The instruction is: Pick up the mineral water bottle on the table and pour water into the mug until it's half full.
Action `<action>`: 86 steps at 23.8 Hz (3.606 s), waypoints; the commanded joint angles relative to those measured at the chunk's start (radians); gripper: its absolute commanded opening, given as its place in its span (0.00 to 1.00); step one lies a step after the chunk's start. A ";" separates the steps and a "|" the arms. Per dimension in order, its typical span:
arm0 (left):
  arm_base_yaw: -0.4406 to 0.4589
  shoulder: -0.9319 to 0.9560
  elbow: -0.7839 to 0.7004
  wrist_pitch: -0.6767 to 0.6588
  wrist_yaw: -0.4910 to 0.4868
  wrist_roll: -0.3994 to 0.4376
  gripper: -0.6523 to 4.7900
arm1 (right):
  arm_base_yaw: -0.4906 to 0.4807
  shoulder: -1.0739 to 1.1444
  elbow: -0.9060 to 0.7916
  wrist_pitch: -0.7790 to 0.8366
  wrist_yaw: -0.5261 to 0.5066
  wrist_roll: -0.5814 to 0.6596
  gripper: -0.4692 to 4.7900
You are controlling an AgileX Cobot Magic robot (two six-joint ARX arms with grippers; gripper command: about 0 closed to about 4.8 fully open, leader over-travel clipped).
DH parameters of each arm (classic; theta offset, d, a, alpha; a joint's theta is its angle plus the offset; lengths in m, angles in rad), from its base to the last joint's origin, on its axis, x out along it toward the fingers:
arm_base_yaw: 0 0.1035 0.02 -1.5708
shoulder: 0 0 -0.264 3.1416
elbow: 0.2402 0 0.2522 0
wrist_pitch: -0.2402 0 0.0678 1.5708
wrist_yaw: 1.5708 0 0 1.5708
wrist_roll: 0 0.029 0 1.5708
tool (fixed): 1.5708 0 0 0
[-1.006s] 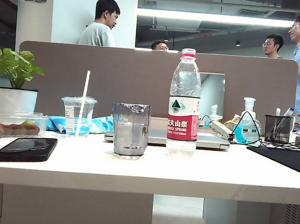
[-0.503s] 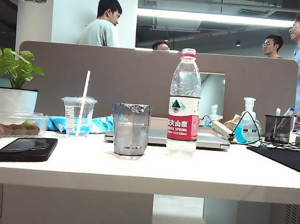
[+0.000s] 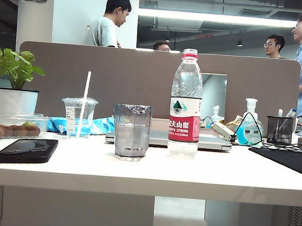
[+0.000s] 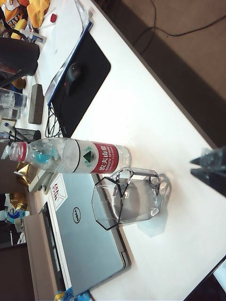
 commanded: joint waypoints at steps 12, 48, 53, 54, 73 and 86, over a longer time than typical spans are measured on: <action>0.001 -0.002 0.005 0.012 0.002 0.007 0.11 | 0.080 -0.001 -0.008 0.011 -0.034 0.000 0.08; 0.510 -0.293 -0.320 0.232 0.114 0.024 0.11 | 0.101 0.000 -0.008 0.011 0.025 -0.012 0.08; 0.621 -0.506 -0.446 0.182 0.086 -0.007 0.11 | 0.101 -0.001 -0.008 0.011 0.026 -0.012 0.08; 0.619 -0.506 -0.451 0.163 0.071 -0.013 0.11 | 0.100 0.000 -0.008 0.011 0.025 -0.012 0.08; 0.562 -0.506 -0.452 0.093 -0.179 -0.046 0.11 | 0.100 0.000 -0.008 0.008 0.026 -0.012 0.08; 0.562 -0.505 -0.452 0.092 -0.174 -0.045 0.11 | 0.100 0.000 -0.008 0.008 0.026 -0.012 0.08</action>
